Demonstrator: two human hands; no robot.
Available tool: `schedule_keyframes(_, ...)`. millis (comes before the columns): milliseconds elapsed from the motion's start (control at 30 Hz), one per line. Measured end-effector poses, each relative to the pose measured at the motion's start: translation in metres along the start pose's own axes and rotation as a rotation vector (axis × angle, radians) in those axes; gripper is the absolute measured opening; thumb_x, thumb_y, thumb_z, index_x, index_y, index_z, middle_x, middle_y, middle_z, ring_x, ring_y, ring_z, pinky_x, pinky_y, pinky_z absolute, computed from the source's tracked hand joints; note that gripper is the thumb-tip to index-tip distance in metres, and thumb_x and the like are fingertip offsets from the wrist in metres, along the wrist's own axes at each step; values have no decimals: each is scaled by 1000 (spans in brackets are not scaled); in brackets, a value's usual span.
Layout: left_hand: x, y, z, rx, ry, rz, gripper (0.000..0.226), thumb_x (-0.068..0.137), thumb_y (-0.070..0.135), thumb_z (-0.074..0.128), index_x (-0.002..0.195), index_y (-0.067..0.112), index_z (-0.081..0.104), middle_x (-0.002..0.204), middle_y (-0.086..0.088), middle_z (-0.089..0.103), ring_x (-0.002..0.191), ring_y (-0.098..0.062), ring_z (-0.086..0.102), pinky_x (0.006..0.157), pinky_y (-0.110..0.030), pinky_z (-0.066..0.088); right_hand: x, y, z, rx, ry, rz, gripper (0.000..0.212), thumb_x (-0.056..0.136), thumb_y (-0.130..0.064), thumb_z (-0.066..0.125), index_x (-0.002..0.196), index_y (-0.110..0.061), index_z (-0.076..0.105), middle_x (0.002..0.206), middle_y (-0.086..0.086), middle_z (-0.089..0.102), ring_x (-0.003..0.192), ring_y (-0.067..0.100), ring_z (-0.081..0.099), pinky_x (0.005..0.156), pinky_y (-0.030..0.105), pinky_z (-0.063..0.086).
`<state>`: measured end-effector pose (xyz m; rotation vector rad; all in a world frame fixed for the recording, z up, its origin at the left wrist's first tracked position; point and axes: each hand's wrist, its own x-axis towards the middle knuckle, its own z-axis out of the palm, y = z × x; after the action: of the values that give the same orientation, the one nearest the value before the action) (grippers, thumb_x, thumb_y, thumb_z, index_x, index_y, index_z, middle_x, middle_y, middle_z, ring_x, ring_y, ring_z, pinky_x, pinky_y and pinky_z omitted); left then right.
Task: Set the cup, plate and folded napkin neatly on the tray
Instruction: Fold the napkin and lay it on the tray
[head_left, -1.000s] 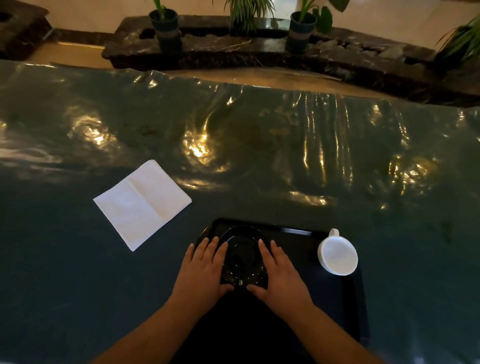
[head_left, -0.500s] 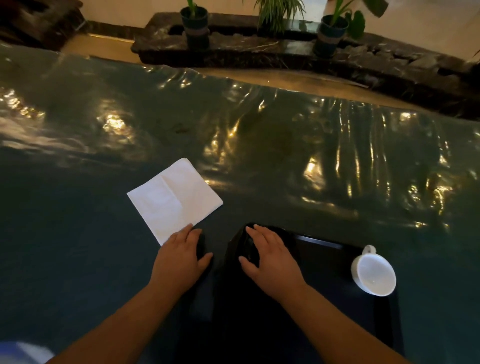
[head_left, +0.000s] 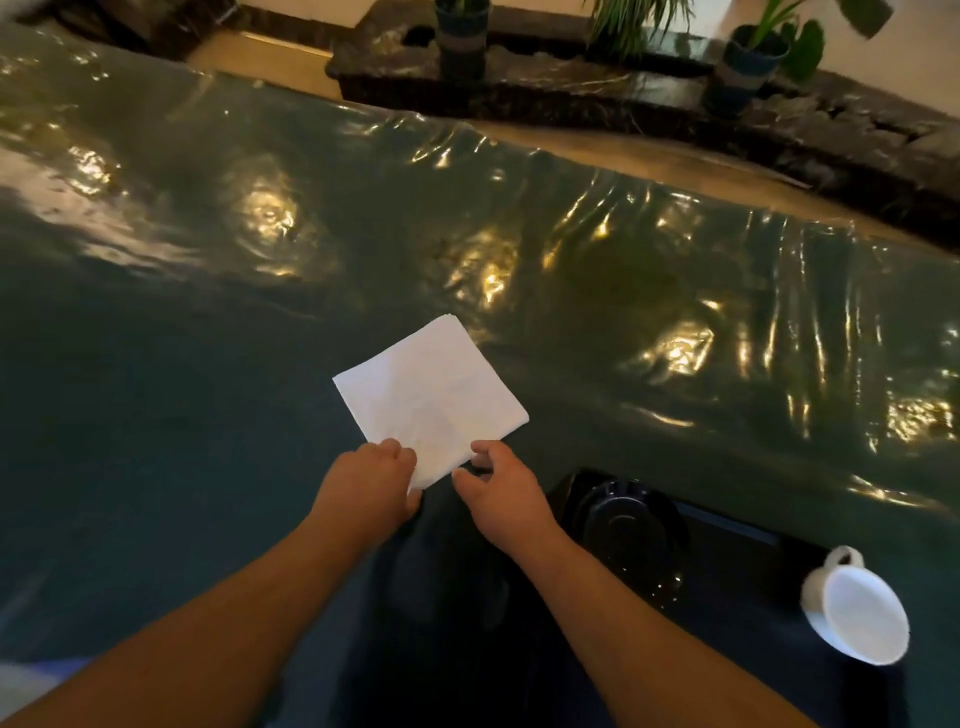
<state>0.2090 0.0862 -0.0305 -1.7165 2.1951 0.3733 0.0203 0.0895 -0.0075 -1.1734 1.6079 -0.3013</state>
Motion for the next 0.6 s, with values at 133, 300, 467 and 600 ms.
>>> schedule_keyframes(133,4,-11,-15,114,20,84,12,89,29,61,90,18,63,88,-3,62,81,-27,63,60,-36,41,9,-20,22,371,-1,237,39,89,-37,63,119,-12,64,116,18,70,101,31,69,97,53,54)
schedule_keyframes(300,-6,5,-24,-136,171,53,21,89,35,52,87,16,61,83,-2,60,71,-23,57,57,-33,34,10,-21,12,729,-32,348,19,103,-28,57,107,-12,67,110,24,71,104,40,69,94,47,58)
schedule_keyframes(467,-22,40,-28,-337,212,79,21,90,41,51,90,22,62,84,4,60,69,-14,52,56,-29,37,12,-9,7,923,129,359,18,101,-16,61,115,-8,67,106,14,76,95,33,74,72,43,62)
schedule_keyframes(600,-26,49,-25,-403,158,124,26,93,48,49,95,26,63,90,7,63,76,-12,56,67,-31,52,13,-6,2,938,195,374,18,100,-3,57,115,-9,63,109,13,73,97,33,70,75,44,61)
